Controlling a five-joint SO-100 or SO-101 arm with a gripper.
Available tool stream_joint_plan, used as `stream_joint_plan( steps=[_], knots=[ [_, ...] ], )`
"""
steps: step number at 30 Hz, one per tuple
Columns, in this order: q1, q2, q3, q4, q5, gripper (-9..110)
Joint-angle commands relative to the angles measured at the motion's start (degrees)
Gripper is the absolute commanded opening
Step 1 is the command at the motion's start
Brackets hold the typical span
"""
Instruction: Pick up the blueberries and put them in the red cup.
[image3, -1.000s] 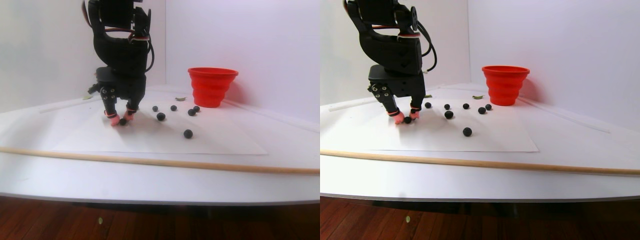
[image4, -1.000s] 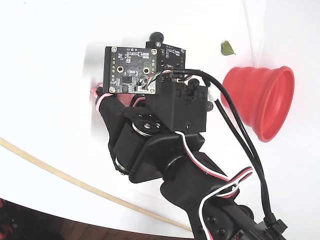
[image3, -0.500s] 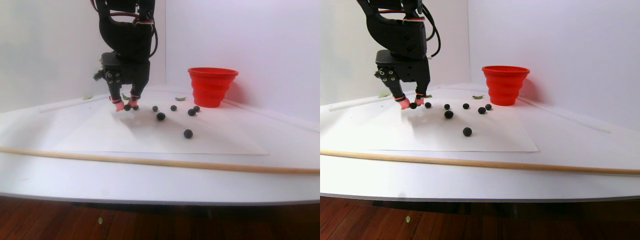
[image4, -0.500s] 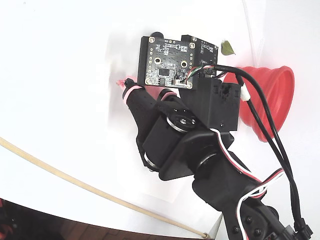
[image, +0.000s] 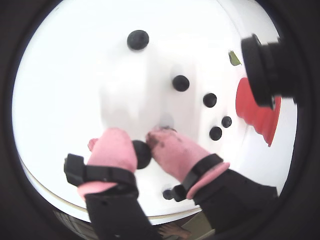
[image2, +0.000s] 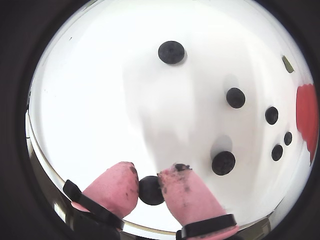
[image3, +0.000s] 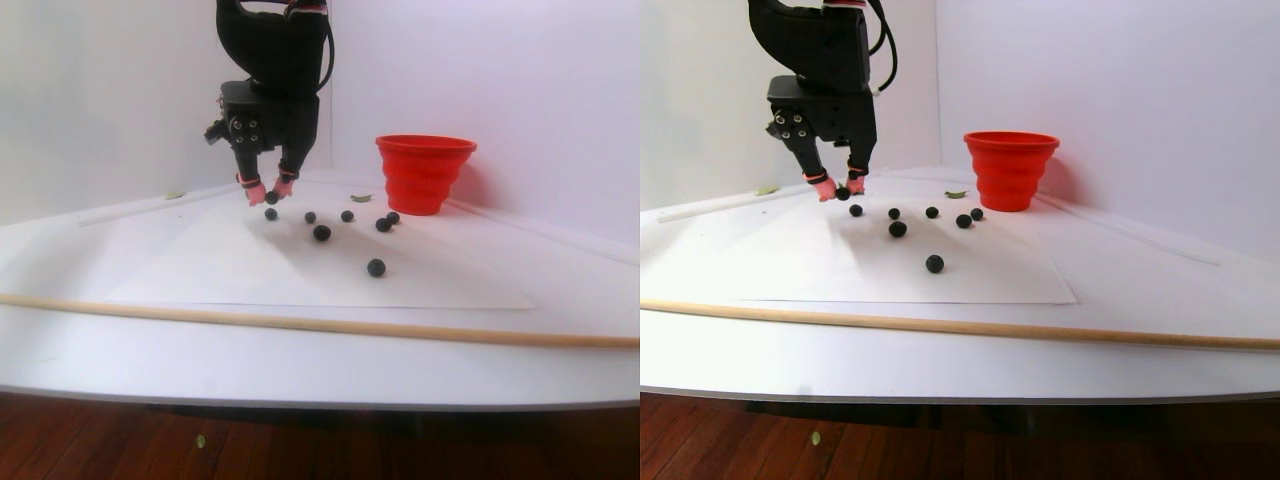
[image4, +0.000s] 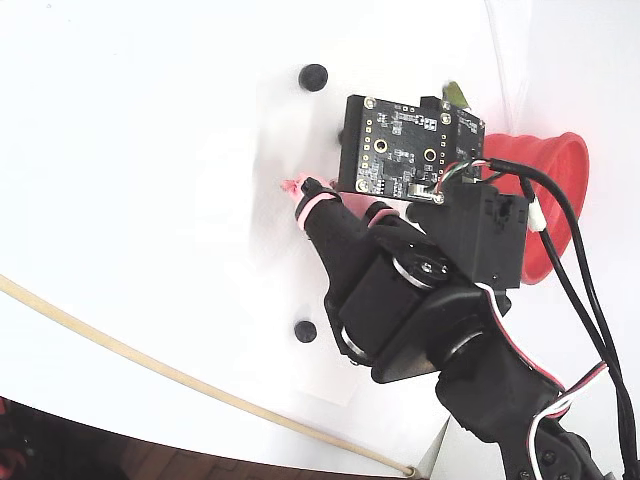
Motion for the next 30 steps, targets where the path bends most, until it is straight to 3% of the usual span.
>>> stream_joint_plan(
  steps=[1, 30],
  knots=[
    [0.62, 7.38, -0.53, 0.7, -0.35, 7],
    [6.33, 19.34, 2.9, 4.48, 0.88, 7]
  ],
)
